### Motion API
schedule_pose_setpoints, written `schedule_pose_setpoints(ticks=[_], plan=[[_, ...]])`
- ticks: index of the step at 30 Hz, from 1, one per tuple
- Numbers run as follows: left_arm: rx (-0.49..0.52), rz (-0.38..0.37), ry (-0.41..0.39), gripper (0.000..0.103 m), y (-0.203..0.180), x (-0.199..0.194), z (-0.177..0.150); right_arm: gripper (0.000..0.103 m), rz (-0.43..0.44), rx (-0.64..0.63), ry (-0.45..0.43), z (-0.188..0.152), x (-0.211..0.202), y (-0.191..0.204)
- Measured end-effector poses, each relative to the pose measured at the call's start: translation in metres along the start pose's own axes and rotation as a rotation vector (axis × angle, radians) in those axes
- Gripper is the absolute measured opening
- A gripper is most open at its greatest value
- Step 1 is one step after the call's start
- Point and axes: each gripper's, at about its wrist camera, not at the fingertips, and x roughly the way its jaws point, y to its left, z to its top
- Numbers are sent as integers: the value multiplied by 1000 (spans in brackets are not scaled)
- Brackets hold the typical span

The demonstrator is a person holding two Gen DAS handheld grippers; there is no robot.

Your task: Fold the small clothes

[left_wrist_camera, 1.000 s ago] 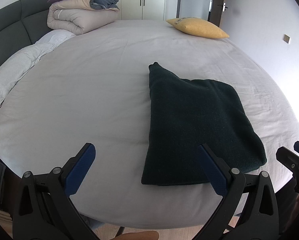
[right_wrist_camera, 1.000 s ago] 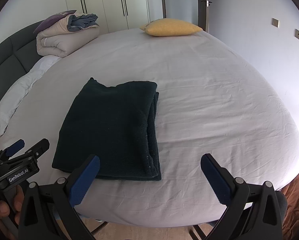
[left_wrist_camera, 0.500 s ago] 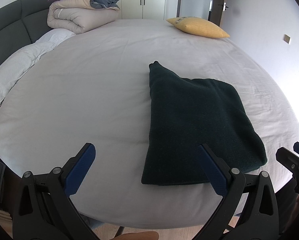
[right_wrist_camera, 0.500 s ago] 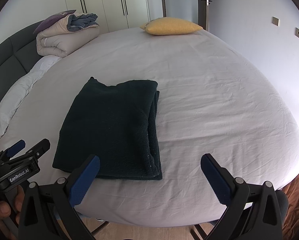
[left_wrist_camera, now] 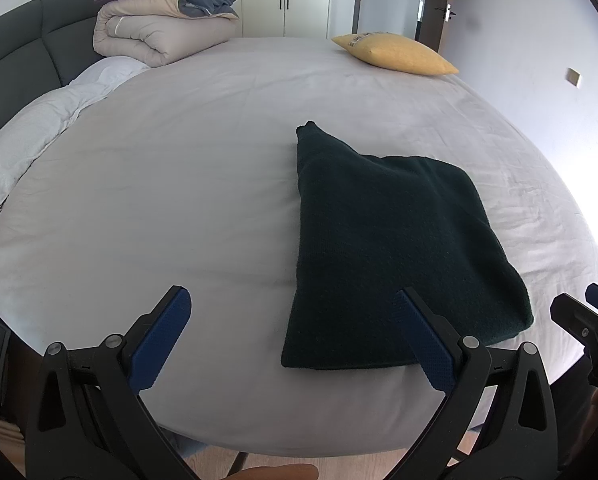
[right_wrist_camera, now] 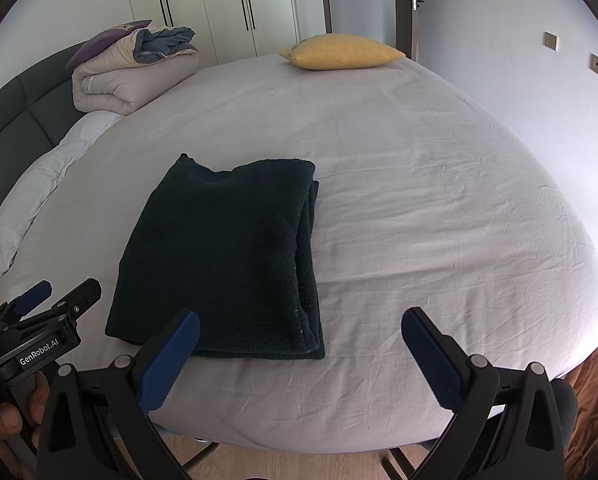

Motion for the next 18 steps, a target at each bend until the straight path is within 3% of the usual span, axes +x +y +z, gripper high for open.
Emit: schedule_pose_setpoints(ticks=[18], plan=[[1, 0, -1, 103, 0, -1, 0, 103, 0, 1, 2, -1, 1, 0]])
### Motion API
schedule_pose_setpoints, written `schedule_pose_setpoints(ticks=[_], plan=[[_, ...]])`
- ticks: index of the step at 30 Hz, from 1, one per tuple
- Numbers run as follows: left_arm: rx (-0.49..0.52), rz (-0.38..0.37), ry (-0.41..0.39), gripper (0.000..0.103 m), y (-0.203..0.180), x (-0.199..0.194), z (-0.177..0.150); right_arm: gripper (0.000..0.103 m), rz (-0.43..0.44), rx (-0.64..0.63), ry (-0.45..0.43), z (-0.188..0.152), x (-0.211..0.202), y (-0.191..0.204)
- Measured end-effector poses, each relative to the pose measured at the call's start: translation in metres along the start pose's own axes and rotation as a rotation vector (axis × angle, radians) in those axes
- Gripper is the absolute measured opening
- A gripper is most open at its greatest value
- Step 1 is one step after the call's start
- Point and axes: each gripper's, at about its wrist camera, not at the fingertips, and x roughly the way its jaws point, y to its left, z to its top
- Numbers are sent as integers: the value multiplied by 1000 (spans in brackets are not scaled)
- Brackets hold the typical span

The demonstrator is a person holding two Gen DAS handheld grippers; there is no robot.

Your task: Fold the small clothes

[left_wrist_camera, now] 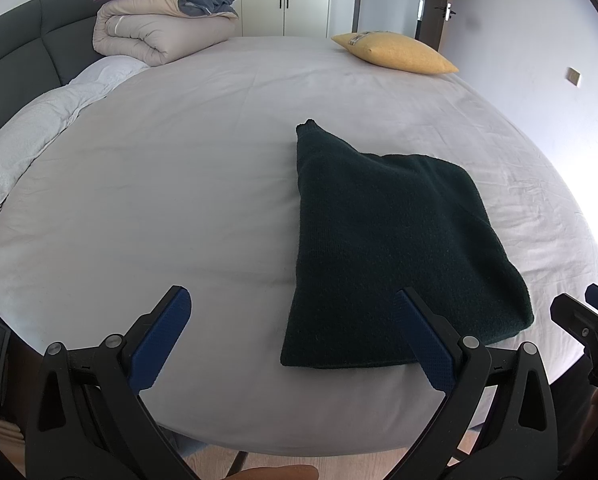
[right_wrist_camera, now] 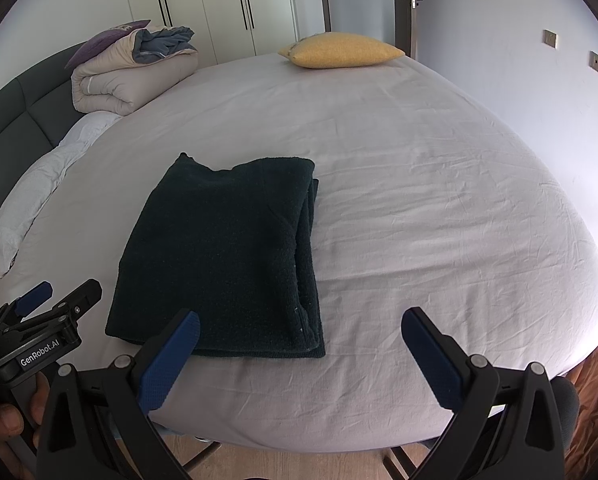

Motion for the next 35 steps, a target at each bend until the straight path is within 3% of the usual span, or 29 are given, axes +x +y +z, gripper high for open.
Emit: schedule_pose_setpoints(ticks=[35], plan=[[18, 2, 11, 103, 2, 6, -1, 103, 13, 15, 21, -5, 6, -1]])
